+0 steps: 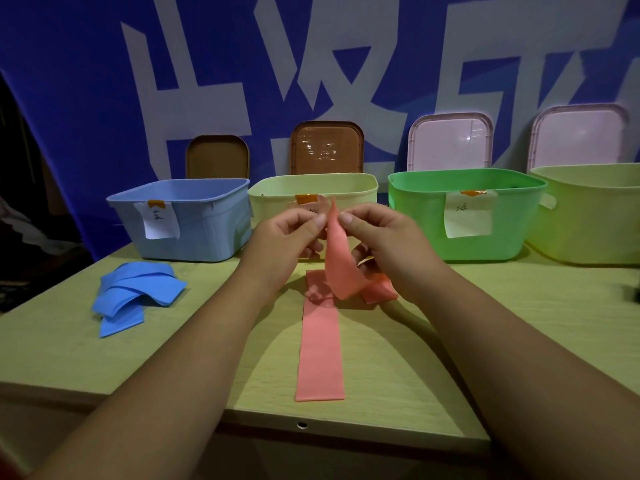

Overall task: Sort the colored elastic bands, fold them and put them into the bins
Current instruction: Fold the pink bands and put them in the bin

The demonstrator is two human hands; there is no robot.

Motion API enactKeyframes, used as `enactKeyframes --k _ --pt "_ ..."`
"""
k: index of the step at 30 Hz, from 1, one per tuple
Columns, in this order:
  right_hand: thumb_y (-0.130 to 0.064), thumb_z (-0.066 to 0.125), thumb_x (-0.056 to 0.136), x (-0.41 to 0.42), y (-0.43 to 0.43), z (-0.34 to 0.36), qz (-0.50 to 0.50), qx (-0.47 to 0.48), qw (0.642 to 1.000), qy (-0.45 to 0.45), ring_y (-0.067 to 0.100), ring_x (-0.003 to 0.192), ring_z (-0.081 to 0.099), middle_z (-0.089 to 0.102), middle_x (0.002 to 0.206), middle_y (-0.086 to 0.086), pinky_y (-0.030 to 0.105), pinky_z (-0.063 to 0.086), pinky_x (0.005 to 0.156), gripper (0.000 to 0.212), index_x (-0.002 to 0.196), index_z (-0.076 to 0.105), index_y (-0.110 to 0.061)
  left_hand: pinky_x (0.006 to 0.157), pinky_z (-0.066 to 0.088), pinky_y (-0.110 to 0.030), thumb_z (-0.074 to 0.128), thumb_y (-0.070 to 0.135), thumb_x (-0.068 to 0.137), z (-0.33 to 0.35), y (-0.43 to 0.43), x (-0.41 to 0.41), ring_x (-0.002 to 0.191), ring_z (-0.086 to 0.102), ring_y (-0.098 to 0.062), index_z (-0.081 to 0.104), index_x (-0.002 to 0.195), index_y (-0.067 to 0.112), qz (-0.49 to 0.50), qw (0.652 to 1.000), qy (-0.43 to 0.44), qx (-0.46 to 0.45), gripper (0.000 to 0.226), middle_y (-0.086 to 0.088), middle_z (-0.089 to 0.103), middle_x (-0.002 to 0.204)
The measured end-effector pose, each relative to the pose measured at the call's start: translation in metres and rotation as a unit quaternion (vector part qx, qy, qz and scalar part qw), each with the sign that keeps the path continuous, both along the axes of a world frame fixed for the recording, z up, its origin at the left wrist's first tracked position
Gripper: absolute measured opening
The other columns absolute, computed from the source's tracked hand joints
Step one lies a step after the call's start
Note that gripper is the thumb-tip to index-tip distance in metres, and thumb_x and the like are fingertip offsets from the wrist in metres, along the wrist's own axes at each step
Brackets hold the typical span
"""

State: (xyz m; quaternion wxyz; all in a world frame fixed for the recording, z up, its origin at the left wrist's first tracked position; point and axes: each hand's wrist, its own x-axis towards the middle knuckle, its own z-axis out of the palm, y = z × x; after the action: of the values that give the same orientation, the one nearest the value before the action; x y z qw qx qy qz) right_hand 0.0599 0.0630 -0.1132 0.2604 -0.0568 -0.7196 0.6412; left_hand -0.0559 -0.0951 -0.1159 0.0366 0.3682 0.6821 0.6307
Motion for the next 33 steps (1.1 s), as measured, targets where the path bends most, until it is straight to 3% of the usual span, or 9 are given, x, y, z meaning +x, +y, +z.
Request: enactKeyframes --k 3,7,11,19,24,29,33 --pt "-0.028 0.072 0.103 0.0 0.0 0.0 0.007 -0.011 1.0 -0.001 0.023 0.069 0.07 0.08 0.101 0.004 0.037 0.056 0.057 0.014 0.109 0.08 -0.019 0.091 0.064 -0.043 0.071 0.029 0.102 0.001 -0.001 0.003 0.098 0.077 -0.024 0.083 0.109 0.021 -0.031 1.0 0.0 0.001 0.016 -0.003 0.081 0.102" --pt "-0.026 0.074 0.102 -0.001 0.003 -0.001 0.005 -0.006 1.0 0.001 0.023 0.076 0.073 0.08 0.097 0.007 0.04 0.063 0.062 0.013 0.107 0.082 -0.017 0.093 0.064 -0.04 0.08 0.023 0.094 0.001 -0.001 0.006 0.106 0.078 -0.019 0.08 0.12 0.023 -0.053 0.999 0.012 -0.001 0.026 0.003 0.081 0.113" --pt "-0.024 0.074 0.101 -0.004 0.003 -0.002 -0.004 0.003 1.0 -0.004 0.019 0.075 0.074 0.08 0.093 0.008 0.036 0.062 0.061 0.011 0.104 0.083 -0.017 0.095 0.064 -0.038 0.081 0.018 0.093 0.001 -0.001 0.006 0.107 0.077 -0.015 0.079 0.124 0.023 -0.055 0.998 0.016 -0.005 0.031 0.006 0.081 0.114" --pt "-0.023 0.073 0.102 -0.008 0.004 -0.005 -0.015 0.028 0.999 -0.008 0.017 0.076 0.07 0.076 0.086 0.008 0.037 0.06 0.062 0.013 0.098 0.081 -0.014 0.1 0.062 -0.046 0.075 0.017 0.099 -0.002 0.0 0.004 0.108 0.078 -0.022 0.079 0.124 0.025 -0.066 0.998 0.006 -0.021 0.026 0.001 0.081 0.114" --pt "-0.024 0.076 0.1 -0.009 0.004 -0.006 -0.03 0.053 0.998 -0.006 0.019 0.076 0.072 0.078 0.082 0.006 0.035 0.059 0.063 0.014 0.092 0.08 -0.014 0.093 0.061 -0.036 0.074 0.011 0.099 -0.003 0.001 0.003 0.106 0.077 -0.021 0.078 0.121 0.021 -0.081 0.996 0.019 -0.039 0.025 -0.001 0.081 0.11" --pt "-0.025 0.079 0.098 -0.01 0.003 -0.005 -0.059 0.083 0.995 -0.011 0.015 0.068 0.07 0.075 0.079 0.006 0.031 0.057 0.058 0.016 0.09 0.081 -0.012 0.105 0.059 -0.055 0.076 0.018 0.098 -0.005 0.003 0.0 0.11 0.077 -0.031 0.08 0.119 0.021 -0.085 0.996 -0.011 -0.029 0.021 -0.008 0.081 0.112" --pt "-0.027 0.079 0.098 -0.008 0.005 -0.003 -0.052 0.065 0.996 -0.021 0.016 0.071 0.071 0.078 0.082 0.009 0.035 0.059 0.064 0.016 0.09 0.082 -0.014 0.108 0.056 -0.056 0.072 0.02 0.101 -0.005 0.003 -0.002 0.112 0.077 -0.03 0.08 0.122 0.019 -0.08 0.996 -0.029 -0.03 0.022 -0.008 0.081 0.115"
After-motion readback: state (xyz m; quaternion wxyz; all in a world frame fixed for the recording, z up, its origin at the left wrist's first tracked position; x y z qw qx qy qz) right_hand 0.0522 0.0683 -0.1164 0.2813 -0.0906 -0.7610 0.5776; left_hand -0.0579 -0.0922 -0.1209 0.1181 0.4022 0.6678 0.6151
